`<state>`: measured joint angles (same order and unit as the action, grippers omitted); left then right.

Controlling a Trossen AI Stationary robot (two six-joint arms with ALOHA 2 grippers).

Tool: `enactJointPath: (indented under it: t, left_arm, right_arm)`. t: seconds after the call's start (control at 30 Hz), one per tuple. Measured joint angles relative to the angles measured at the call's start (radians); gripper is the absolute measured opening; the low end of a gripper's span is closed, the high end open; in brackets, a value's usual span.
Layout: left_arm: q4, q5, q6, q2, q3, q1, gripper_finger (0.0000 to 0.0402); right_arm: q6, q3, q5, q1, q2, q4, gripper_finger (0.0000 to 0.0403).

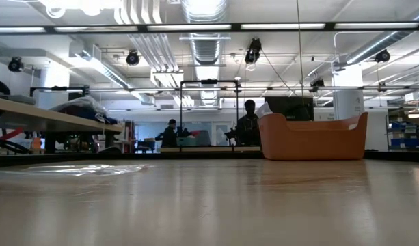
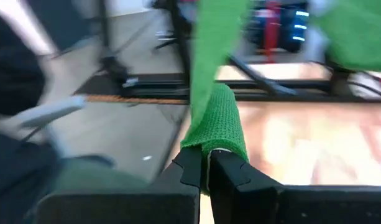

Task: Roll bandage
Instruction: Roll the green bandage

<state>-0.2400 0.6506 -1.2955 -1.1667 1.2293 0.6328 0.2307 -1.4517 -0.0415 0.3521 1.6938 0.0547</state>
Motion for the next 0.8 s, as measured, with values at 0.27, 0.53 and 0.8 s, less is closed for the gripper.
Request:
enactJointPath:
  t: [0.27, 0.53, 0.8]
  left_arm:
    - [0.037, -0.137, -0.046, 0.001, 0.0, 0.054, 0.0]
    - [0.038, -0.137, -0.141, 0.001, -0.001, 0.1, 0.0]
    - [0.057, -0.145, -0.053, -0.025, -0.001, 0.1, 0.0]
  right_arm:
    - [0.261, 0.096, 0.045, -0.069, 0.021, -0.048, 0.0003]
    - [0.519, 0.349, 0.026, -0.095, 0.019, -0.421, 0.0003]
    - [0.723, 0.538, 0.121, -0.148, 0.023, -0.777, 0.0003]
